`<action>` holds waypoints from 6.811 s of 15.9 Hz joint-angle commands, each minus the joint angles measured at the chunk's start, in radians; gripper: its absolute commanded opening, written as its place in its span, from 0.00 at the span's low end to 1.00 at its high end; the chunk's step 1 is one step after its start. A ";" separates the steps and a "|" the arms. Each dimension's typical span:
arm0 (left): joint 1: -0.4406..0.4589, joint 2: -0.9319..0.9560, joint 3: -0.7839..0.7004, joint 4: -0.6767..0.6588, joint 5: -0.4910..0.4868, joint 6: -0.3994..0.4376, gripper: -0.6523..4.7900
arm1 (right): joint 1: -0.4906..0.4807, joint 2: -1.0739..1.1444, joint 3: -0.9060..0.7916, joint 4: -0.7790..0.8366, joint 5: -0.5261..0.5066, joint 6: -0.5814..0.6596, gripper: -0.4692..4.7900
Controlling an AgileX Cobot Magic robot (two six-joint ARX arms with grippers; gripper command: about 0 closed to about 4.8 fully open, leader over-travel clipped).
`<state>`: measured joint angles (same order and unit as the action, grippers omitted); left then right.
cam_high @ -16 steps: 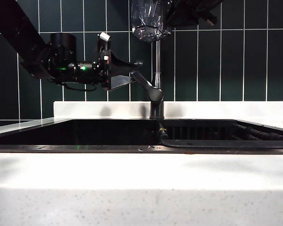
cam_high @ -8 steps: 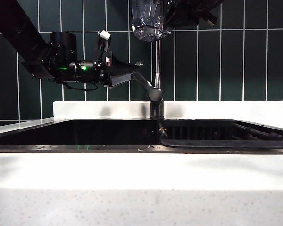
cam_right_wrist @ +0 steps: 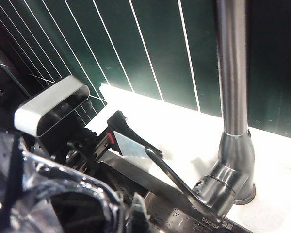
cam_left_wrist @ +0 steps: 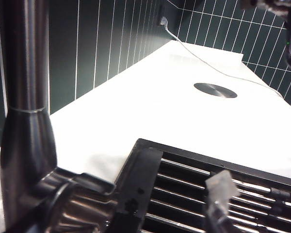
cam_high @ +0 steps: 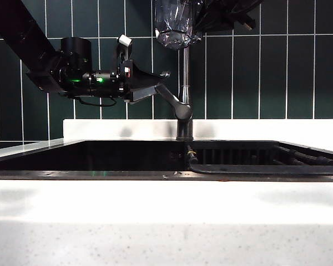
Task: Pick up the mug next to the sink, go to the faucet to get some water, pour the water into the sink, and finally put the mug back to its place.
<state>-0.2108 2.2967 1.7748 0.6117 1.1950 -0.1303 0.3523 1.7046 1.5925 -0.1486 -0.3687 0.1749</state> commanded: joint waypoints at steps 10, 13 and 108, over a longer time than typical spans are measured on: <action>-0.017 -0.005 0.006 0.013 0.134 0.000 0.86 | 0.002 -0.007 0.007 -0.009 -0.006 -0.019 0.08; -0.017 -0.005 0.006 0.014 0.119 0.012 0.86 | 0.002 -0.007 0.007 -0.009 -0.007 -0.020 0.08; -0.032 -1.094 -0.901 -0.413 -0.478 0.288 0.11 | 0.000 0.004 0.004 -0.134 -0.131 -0.182 0.08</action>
<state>-0.2256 1.2057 0.8803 0.1818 0.7216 0.1619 0.3515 1.7195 1.5917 -0.2863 -0.4870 0.0132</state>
